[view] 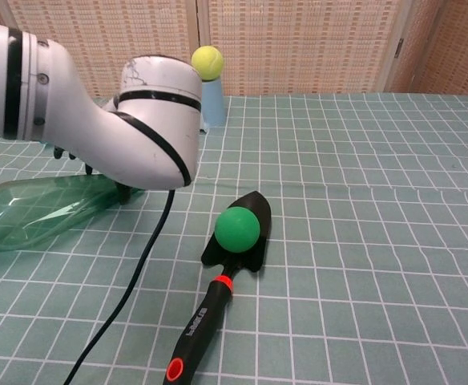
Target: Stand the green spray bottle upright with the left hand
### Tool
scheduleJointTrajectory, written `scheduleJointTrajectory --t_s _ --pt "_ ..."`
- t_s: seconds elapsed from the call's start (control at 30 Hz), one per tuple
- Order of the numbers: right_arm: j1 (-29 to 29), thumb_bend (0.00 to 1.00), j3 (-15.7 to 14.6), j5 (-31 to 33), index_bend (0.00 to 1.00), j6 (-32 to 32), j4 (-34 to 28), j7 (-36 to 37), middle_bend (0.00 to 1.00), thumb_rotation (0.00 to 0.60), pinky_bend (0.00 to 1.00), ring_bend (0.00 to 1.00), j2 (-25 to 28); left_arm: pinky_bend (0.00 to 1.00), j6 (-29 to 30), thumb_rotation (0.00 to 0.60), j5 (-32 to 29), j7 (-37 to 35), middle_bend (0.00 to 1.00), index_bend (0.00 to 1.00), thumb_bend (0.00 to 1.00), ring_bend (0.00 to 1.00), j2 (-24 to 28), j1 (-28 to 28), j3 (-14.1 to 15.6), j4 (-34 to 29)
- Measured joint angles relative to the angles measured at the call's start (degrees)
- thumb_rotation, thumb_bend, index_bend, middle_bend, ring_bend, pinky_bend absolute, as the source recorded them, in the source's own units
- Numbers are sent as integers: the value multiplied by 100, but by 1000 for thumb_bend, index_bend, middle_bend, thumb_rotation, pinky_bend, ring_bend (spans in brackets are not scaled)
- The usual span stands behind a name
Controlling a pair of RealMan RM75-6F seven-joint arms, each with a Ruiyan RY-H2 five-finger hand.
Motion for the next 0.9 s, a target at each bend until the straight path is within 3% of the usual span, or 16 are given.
scheduleJointTrajectory --t_s 0.5,0.9 --pt "40 0 15 86 21 -131 -35 97 0 600 0 0 52 0 -250 600 269 319 163 268 223 39 -240 -17 -140 452" --pt "5 0 -38 -336 73 136 132 335 0 600 0 0 24 0 -399 600 484 450 227 394 229 58 -292 149 -195 692"
